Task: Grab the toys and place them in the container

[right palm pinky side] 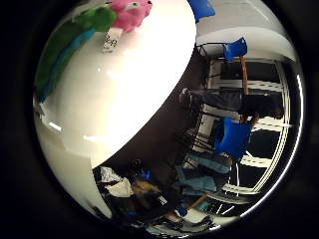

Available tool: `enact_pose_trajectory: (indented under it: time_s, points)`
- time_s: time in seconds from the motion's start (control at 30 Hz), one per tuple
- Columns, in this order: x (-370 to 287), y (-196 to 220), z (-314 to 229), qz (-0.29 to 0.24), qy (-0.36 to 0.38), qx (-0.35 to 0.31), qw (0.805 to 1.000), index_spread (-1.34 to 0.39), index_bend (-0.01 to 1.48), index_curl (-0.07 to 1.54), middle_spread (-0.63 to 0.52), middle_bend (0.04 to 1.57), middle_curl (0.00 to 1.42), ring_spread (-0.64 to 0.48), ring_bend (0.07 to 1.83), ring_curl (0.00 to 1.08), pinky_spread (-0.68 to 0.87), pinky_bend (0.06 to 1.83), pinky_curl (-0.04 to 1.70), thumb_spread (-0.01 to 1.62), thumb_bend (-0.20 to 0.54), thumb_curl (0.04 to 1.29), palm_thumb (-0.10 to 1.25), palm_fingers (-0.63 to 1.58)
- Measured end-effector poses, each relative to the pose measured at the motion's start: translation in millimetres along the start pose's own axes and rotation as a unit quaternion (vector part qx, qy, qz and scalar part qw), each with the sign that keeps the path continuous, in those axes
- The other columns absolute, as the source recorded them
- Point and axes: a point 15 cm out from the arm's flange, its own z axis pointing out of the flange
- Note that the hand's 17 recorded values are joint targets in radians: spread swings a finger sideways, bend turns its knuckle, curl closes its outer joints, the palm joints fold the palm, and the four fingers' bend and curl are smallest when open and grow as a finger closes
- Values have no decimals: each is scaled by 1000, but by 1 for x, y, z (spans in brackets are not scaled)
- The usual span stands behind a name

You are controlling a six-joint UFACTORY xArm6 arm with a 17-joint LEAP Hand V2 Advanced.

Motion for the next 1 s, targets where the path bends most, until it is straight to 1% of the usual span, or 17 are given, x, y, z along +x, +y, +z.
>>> enact_pose_trajectory:
  time_s: [0.03, 0.07, 0.1, 0.13, 0.17, 0.2, 0.27, 0.33, 0.37, 0.4, 0.43, 0.5, 0.63, 0.73, 1.0]
  points:
    - [-4, 3, 0, 0, -9, -5, 1000, -431, 254, 343, -298, 726, 527, -302, 966, 425, -532, 858, 312, 1012, -17, 313, 561, 1260]
    - [-8, 8, 1, 2, -19, -10, 1000, -428, 318, 379, -287, 786, 552, -295, 995, 441, -555, 894, 329, 1017, -18, 315, 576, 1312]
    - [-11, 14, 1, 5, -29, -15, 999, -411, 418, 430, -265, 868, 582, -282, 1021, 457, -532, 945, 358, 1028, -21, 316, 583, 1387]
    - [-12, 16, -2, 7, -33, -17, 999, -395, 514, 476, -252, 912, 600, -273, 1043, 470, -502, 989, 383, 1035, -25, 315, 578, 1404]
    - [-8, 19, -7, 11, -32, -16, 999, -377, 595, 516, -241, 961, 621, -267, 1083, 489, -463, 1059, 416, 1044, -34, 308, 554, 1402]
    - [-4, 19, -14, 15, -32, -15, 999, -350, 709, 580, -224, 1039, 653, -259, 1146, 519, -413, 1141, 463, 1061, -34, 296, 522, 1351]
    - [-4, 26, -18, 23, -40, -17, 999, -310, 866, 664, -200, 1139, 696, -246, 1233, 565, -343, 1244, 528, 1080, -26, 286, 497, 1274]
    - [-4, 35, -23, 39, -52, -16, 998, -281, 971, 712, -188, 1202, 723, -241, 1278, 595, -304, 1299, 571, 1118, -2, 292, 545, 1226]
    - [-4, 37, -26, 45, -56, -12, 997, -269, 1008, 729, -183, 1230, 733, -238, 1300, 610, -285, 1320, 590, 1146, 26, 303, 615, 1206]
    - [-2, 38, -33, 50, -56, -9, 997, -256, 1042, 747, -172, 1256, 743, -235, 1323, 627, -268, 1343, 615, 1168, 35, 312, 665, 1179]
    - [1, 38, -40, 55, -56, -5, 997, -246, 1067, 760, -164, 1283, 751, -231, 1337, 640, -251, 1359, 637, 1193, 40, 317, 704, 1162]
    - [1, 39, -52, 60, -61, -1, 996, -227, 1094, 772, -152, 1320, 757, -224, 1349, 659, -227, 1371, 671, 1234, 32, 318, 736, 1145]
    - [-11, 47, -78, 67, -91, -3, 994, -206, 1127, 783, -129, 1359, 750, -220, 1360, 689, -201, 1362, 736, 1312, -8, 302, 734, 1117]
    - [-13, 52, -111, 72, -100, -3, 992, -199, 1135, 782, -122, 1374, 740, -220, 1357, 706, -191, 1341, 782, 1337, -7, 291, 733, 1110]
    - [-27, 54, -195, 78, -106, 27, 991, -191, 1144, 775, -116, 1390, 716, -222, 1338, 734, -187, 1282, 880, 1371, -10, 274, 727, 1113]
